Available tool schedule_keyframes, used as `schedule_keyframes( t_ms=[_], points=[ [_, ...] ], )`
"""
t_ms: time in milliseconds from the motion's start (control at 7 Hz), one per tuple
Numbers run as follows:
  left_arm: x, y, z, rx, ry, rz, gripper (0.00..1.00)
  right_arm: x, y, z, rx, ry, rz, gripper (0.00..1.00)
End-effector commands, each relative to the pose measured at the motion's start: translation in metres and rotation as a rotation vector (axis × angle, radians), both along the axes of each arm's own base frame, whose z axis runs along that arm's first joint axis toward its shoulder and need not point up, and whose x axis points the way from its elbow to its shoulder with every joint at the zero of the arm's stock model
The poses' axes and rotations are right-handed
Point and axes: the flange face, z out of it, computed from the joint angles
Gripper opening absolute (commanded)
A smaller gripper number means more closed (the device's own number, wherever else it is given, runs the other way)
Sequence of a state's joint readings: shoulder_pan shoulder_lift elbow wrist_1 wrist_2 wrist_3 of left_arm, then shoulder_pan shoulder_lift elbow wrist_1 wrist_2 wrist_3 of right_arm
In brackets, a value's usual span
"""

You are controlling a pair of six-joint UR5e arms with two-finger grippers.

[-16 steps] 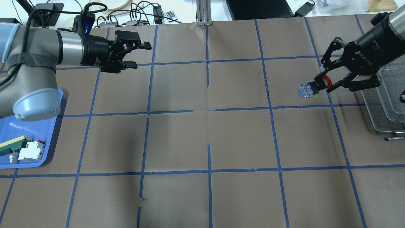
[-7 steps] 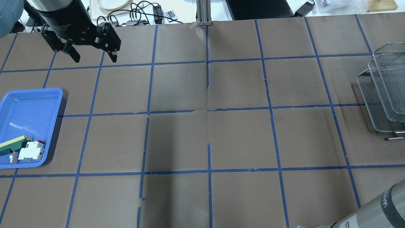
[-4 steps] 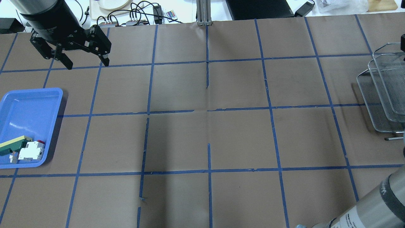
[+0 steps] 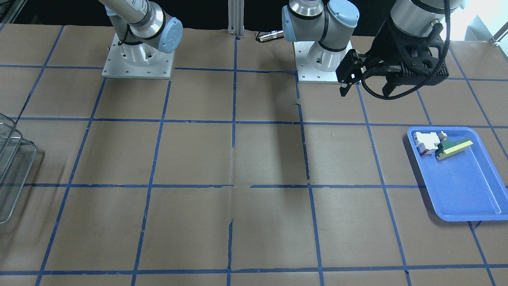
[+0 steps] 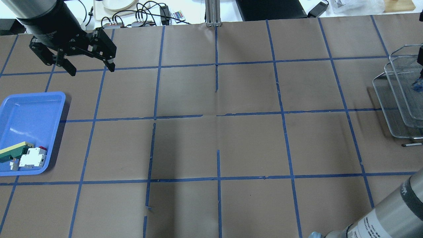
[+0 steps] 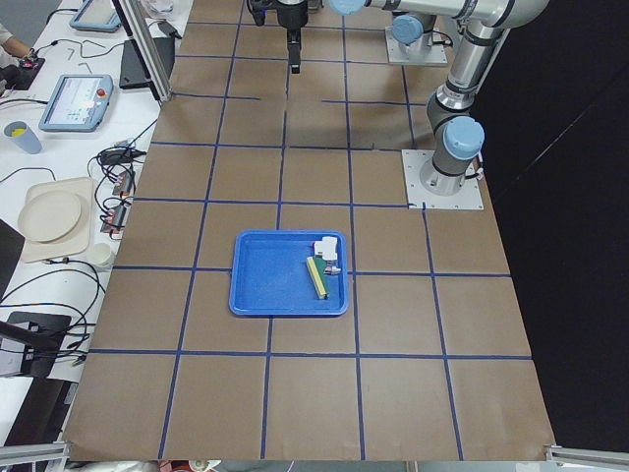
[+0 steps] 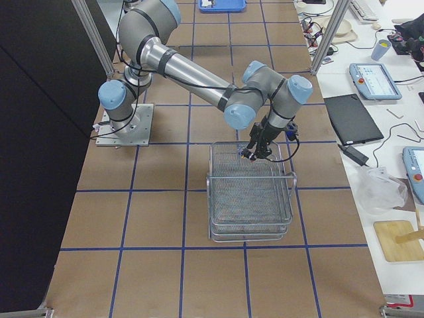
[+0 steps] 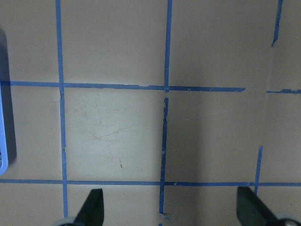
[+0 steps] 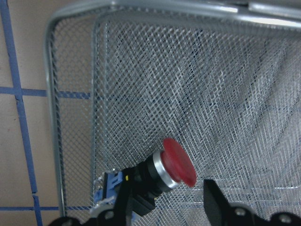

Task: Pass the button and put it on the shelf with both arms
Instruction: 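Lower the button into the mesh basket and open the right gripper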

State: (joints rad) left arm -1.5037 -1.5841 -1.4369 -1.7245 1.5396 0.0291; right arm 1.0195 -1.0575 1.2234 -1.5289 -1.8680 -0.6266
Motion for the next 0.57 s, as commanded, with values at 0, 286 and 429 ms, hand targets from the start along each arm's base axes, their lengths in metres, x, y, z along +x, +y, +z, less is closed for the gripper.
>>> schedule_keyframes(
  t_ms=[0, 286, 429],
  points=[
    [-0.004, 0.002, -0.003, -0.001, -0.001, -0.006, 1.00, -0.007, 0.008, 0.016, -0.013, -0.001, -0.014, 0.99],
    [-0.003, -0.008, -0.001, -0.058, -0.003, -0.016, 1.00, 0.036, 0.034, 0.110, -0.160, 0.002, -0.001, 0.99],
    [-0.003, -0.006, 0.001, -0.062, -0.004, -0.018, 1.00, 0.070, 0.048, 0.154, -0.276, -0.048, -0.013, 1.00]
  ],
)
